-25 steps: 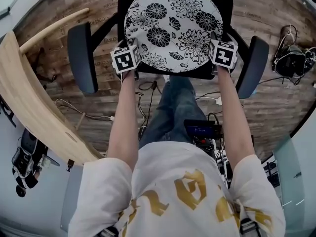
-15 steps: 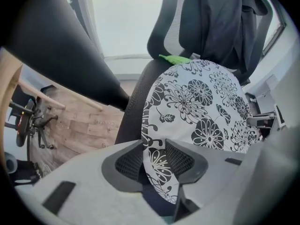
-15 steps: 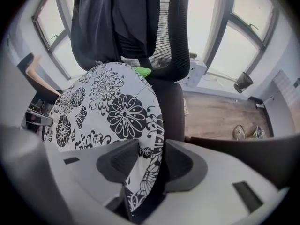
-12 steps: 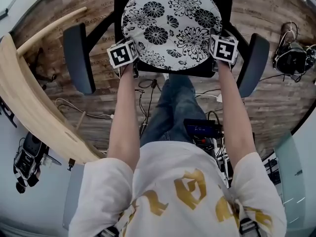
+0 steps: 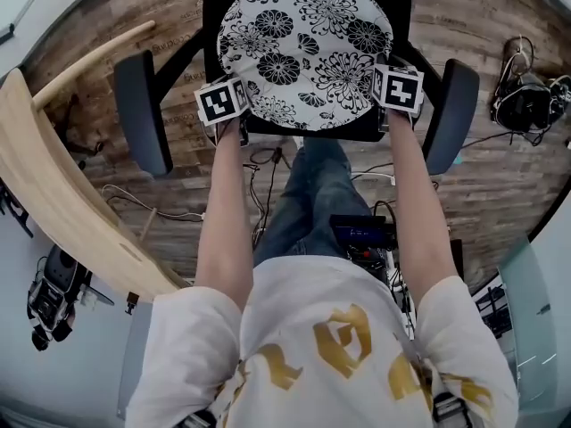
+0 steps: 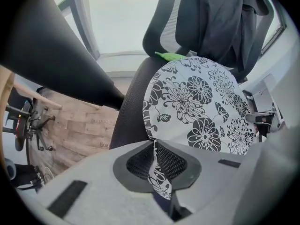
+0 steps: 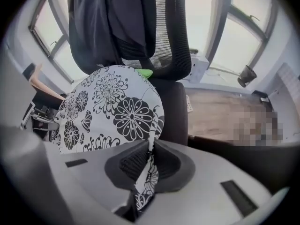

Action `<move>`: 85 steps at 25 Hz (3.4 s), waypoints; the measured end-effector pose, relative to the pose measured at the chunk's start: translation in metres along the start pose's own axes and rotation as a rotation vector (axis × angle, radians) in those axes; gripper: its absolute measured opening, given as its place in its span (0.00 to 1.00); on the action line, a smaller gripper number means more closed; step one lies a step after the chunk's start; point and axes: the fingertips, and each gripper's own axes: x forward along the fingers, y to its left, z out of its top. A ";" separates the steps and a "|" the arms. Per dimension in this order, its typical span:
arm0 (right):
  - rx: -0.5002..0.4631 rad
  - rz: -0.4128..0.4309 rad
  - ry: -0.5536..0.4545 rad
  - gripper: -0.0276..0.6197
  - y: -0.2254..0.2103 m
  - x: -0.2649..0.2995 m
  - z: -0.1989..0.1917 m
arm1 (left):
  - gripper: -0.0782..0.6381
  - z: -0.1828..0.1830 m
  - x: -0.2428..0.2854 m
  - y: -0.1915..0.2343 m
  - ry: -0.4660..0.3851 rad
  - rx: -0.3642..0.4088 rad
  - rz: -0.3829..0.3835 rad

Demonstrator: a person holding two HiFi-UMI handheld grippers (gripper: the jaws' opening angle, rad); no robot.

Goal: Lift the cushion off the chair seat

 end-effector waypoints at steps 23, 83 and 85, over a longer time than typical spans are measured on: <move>-0.061 0.005 -0.079 0.09 0.012 -0.061 0.013 | 0.14 0.014 -0.056 -0.019 -0.063 0.063 -0.046; -0.024 0.029 -0.482 0.09 0.033 -0.331 -0.029 | 0.14 -0.004 -0.332 -0.056 -0.560 0.233 -0.164; -0.020 0.028 -0.493 0.09 0.034 -0.338 -0.032 | 0.14 -0.007 -0.340 -0.053 -0.574 0.225 -0.162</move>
